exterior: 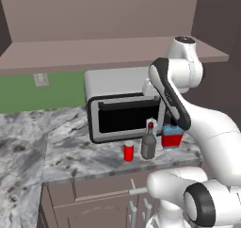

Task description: Sort all alcoholic drinks to one cabinet, and non-alcoholic drinks to the other.

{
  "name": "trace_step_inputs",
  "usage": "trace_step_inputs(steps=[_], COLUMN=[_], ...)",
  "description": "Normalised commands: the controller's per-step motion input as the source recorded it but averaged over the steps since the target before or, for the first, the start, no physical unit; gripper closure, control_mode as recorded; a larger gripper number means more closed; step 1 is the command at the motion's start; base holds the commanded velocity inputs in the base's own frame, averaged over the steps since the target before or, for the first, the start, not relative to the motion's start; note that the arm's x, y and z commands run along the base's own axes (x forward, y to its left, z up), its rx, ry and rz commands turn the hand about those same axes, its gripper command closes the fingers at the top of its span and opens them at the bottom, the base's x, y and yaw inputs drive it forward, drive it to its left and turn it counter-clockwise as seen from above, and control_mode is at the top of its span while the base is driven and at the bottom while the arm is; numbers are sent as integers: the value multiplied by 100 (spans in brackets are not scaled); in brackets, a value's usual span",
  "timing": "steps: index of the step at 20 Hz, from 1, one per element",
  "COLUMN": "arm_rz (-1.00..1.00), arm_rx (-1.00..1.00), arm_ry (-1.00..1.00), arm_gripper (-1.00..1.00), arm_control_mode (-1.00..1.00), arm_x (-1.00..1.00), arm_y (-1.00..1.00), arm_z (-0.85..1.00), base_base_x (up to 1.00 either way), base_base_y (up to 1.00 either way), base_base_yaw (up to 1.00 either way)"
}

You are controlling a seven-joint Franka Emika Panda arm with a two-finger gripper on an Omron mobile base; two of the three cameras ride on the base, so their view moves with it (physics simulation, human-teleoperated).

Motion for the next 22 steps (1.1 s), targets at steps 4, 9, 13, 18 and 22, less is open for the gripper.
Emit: trace_step_inputs(steps=[4, 9, 13, 18, 22], arm_rz=[0, 0, 0, -3, 0], arm_rx=[0, 0, -5, 1, 5], arm_ry=[-3, 0, -3, -1, 0], arm_gripper=[-100, -100, -100, -100, -100], arm_control_mode=[-100, -100, -100, -100, -100], arm_x=[-27, -60, -51, -6, 13], arm_y=[-2, -2, 0, 0, 4], arm_z=[-11, -74, -99, -51, -29], base_base_x=[0, 0, 0, 0, 0], base_base_y=[0, 0, 0, 0, 0], base_base_yaw=[0, 0, 0, 0, 0])
